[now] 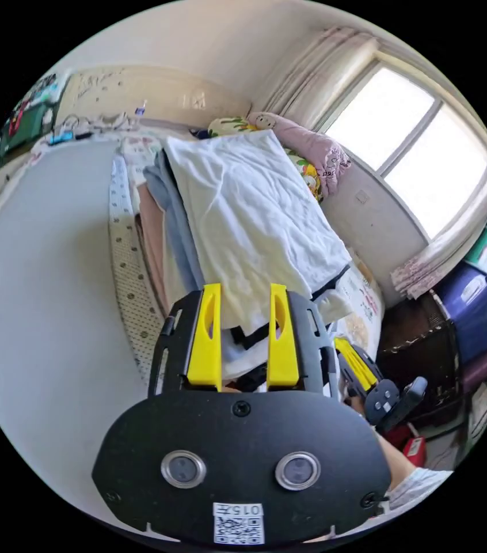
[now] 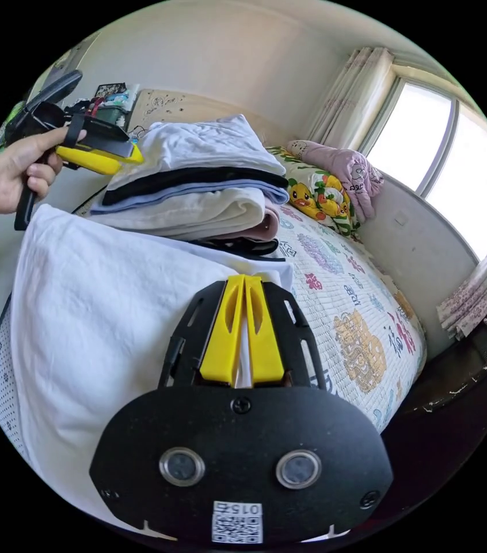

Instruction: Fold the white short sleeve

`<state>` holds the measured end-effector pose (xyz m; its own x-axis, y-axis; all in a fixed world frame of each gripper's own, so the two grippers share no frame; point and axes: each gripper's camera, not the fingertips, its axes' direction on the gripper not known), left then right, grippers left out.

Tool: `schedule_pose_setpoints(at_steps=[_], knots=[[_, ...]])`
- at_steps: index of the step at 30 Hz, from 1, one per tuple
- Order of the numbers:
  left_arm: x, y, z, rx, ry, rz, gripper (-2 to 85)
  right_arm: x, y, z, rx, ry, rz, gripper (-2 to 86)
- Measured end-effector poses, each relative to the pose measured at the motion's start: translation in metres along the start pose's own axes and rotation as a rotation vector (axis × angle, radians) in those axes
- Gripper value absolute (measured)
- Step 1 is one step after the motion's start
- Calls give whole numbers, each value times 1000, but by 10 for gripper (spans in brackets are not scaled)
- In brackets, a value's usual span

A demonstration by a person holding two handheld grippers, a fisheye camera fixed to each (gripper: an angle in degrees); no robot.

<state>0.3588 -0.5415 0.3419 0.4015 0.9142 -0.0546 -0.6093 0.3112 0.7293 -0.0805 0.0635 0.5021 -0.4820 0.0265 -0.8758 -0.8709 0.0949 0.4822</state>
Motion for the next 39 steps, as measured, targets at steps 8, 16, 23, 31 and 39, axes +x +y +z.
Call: schedule_pose_setpoints(at_steps=[8, 16, 23, 31, 39], knots=[[-23, 11, -59, 150, 165, -44, 11, -18, -20, -11, 9, 18, -1, -6], [-13, 64, -269, 408, 213, 89, -2, 10, -65, -8, -75, -135, 49, -9], [-33, 166, -385, 452, 224, 151, -4, -8, -99, -178, 333, -753, 26, 5], [-134, 261, -423, 491, 387, 36, -5, -237, -179, -186, 247, -1269, -160, 99], [-183, 252, -448, 436, 372, -9, -5, -340, -184, -118, 296, -1337, -246, 76]])
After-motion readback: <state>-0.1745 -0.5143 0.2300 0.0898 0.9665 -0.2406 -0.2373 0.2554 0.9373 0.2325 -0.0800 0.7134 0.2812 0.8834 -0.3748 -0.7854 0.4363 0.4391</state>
